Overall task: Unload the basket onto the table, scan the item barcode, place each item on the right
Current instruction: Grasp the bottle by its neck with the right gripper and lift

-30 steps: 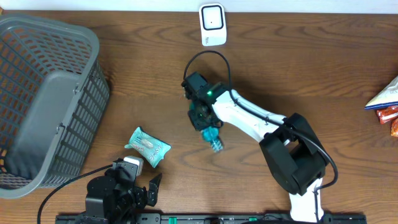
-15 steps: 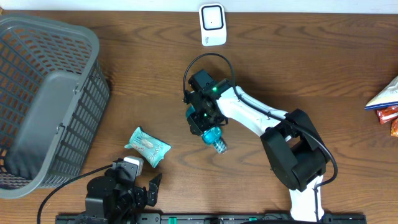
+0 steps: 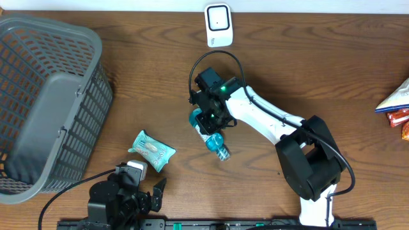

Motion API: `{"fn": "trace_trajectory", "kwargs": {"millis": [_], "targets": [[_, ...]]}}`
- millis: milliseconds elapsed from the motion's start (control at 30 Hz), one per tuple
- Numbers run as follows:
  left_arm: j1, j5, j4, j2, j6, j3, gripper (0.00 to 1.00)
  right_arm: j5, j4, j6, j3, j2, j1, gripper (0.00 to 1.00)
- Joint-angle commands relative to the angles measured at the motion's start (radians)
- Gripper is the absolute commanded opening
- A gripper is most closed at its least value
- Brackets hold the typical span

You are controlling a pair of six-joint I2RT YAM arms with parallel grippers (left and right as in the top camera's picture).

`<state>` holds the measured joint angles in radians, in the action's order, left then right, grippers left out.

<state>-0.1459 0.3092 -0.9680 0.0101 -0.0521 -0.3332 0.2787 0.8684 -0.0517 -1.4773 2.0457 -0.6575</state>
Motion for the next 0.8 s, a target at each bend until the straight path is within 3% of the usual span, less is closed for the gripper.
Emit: {"fn": "trace_trajectory", "kwargs": {"millis": [0,133,200,433,667,767], "targets": [[0.000,0.005,-0.012,-0.004,0.002,-0.002,0.99,-0.018,0.008,0.008,-0.011,-0.013,-0.001,0.12],[0.000,0.005,-0.012,-0.004,0.002,-0.002,0.99,-0.122,0.024,-0.079,-0.011,-0.014,-0.002,0.04],[-0.001,0.005,-0.012,-0.004,0.002,-0.002,0.99,-0.254,0.062,-0.121,-0.012,-0.022,-0.010,0.04],[0.000,0.005,-0.012,-0.004,0.002,-0.002,0.99,-0.408,0.080,-0.182,-0.011,-0.029,-0.068,0.05],[-0.001,0.005,-0.012,-0.004,0.002,-0.002,0.99,-0.453,0.051,-0.183,-0.011,-0.029,-0.109,0.11],[0.000,0.005,-0.012,-0.004,0.002,-0.002,0.99,-0.447,0.045,-0.184,-0.011,-0.029,-0.109,0.04]]}}
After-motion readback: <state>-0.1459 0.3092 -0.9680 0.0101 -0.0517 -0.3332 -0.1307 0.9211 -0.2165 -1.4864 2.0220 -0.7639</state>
